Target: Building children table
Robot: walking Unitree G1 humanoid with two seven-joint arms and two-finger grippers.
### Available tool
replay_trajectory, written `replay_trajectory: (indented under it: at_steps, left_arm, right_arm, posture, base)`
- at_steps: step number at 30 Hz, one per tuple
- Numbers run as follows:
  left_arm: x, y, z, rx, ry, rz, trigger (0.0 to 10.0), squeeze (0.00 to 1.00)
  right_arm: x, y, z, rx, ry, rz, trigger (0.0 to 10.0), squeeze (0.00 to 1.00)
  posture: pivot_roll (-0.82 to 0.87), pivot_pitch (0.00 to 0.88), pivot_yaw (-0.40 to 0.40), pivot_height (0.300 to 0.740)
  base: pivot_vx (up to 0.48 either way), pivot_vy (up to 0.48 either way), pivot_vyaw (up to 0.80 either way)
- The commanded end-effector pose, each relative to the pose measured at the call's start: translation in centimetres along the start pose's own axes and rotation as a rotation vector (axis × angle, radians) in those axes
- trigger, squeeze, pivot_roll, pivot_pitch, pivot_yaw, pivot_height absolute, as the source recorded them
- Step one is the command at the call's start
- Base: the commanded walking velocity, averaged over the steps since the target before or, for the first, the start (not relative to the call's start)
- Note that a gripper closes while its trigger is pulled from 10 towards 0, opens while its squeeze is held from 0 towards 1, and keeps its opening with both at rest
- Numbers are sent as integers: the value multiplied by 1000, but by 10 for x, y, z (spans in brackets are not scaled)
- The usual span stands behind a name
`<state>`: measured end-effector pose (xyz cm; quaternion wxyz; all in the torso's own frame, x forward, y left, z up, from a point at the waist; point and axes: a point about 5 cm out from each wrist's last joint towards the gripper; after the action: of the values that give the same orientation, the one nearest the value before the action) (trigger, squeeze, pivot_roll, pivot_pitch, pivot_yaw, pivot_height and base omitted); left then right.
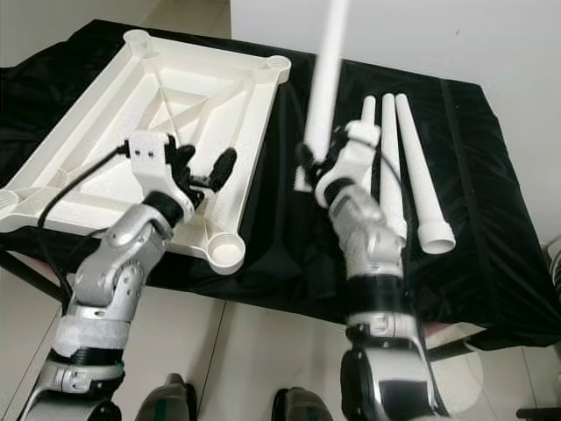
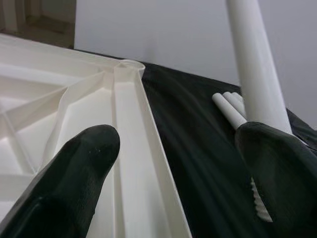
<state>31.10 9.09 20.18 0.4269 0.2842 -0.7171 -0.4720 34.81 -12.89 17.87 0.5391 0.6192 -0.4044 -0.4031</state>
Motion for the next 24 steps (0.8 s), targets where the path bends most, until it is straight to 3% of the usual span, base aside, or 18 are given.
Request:
replay_trajectory:
  at_steps: [1, 2, 3, 5, 7, 9, 17, 24]
  left_arm:
    - [10, -5, -2, -55, -161, -7, 10000, 1000]
    - [10, -5, -2, -55, -161, -7, 10000, 1000]
    - [11, -2, -4, -50, -170, -15, 10000, 0]
    - [11, -2, -4, -50, -170, -15, 10000, 0]
    - [17, 13, -11, -43, -281, 47, 10000, 0]
    - [23, 24, -12, -41, -388, 112, 10000, 0]
    - [33, 37, -12, -33, -529, 188, 10000, 0]
    - [41, 36, -8, -60, -622, 180, 10000, 0]
  right_arm:
    - [-2, 12, 2, 76, 38, 48, 10000, 0]
    - [-2, 12, 2, 76, 38, 48, 10000, 0]
    - [-6, 11, 4, 95, 81, 77, 10000, 0]
    - [-6, 11, 4, 95, 81, 77, 10000, 0]
    - [-25, 11, 15, 150, 283, 137, 10000, 0]
    - [-32, 11, 21, 176, 385, 165, 10000, 0]
    - [-39, 8, 27, 203, 511, 184, 10000, 0]
    - [-42, 6, 27, 209, 533, 201, 10000, 0]
  posture:
    - [37, 29, -45, 740]
    - [37, 29, -45, 740]
    - [36, 21, -38, 740]
    - [36, 21, -38, 740]
    - [37, 10, -25, 740]
    - [34, 4, -19, 740]
    - [37, 0, -3, 740]
    - [43, 0, 7, 740]
  base:
    - [0, 0, 0]
    - [0, 0, 0]
    - [0, 0, 0]
    - [0, 0, 0]
    - [0, 0, 0]
    - [0, 0, 0]
    - [0, 0, 0]
    - [0, 0, 0]
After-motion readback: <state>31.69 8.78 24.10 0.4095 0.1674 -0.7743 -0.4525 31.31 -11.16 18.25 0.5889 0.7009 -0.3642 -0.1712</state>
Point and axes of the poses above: a point about 5 cm out from each wrist's last joint towards the gripper, its own z axis pointing back from the gripper into the wrist, its own y axis along the axis of the wrist's last joint, x = y × z, and after that the axes turned 11 degrees about z, right-handed
